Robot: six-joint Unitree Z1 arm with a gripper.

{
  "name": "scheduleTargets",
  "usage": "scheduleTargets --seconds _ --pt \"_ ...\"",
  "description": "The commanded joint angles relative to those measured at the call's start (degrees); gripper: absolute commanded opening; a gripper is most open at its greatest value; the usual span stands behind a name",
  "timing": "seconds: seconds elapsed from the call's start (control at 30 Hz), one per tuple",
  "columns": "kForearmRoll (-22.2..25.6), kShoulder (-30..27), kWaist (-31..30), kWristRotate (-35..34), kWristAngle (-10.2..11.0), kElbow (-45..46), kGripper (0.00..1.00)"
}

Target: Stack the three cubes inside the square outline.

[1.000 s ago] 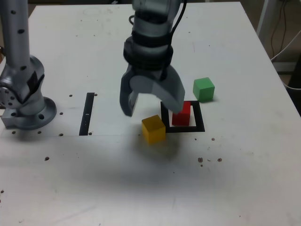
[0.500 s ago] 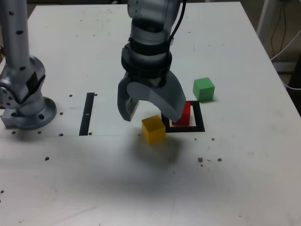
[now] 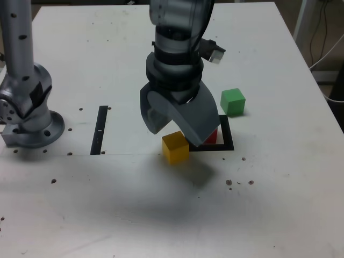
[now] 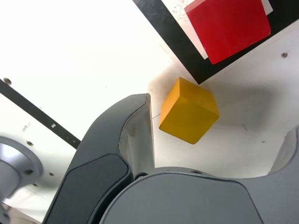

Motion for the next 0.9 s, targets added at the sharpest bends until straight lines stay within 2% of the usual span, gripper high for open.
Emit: scheduleTargets --seconds 0.0,0.3,0.57,0.87 --pt "-0.34 -0.23 -0.63 0.92 0.67 0.21 1.00" --pt "-0.27 -1.13 -2.62 3.62 4.50 0.93 1.00" --pt "2.40 -2.68 -4.50 5.37 7.96 0.66 1.00" --pt "2.80 -2.02 -5.61 6.08 9.33 -0.14 1.00"
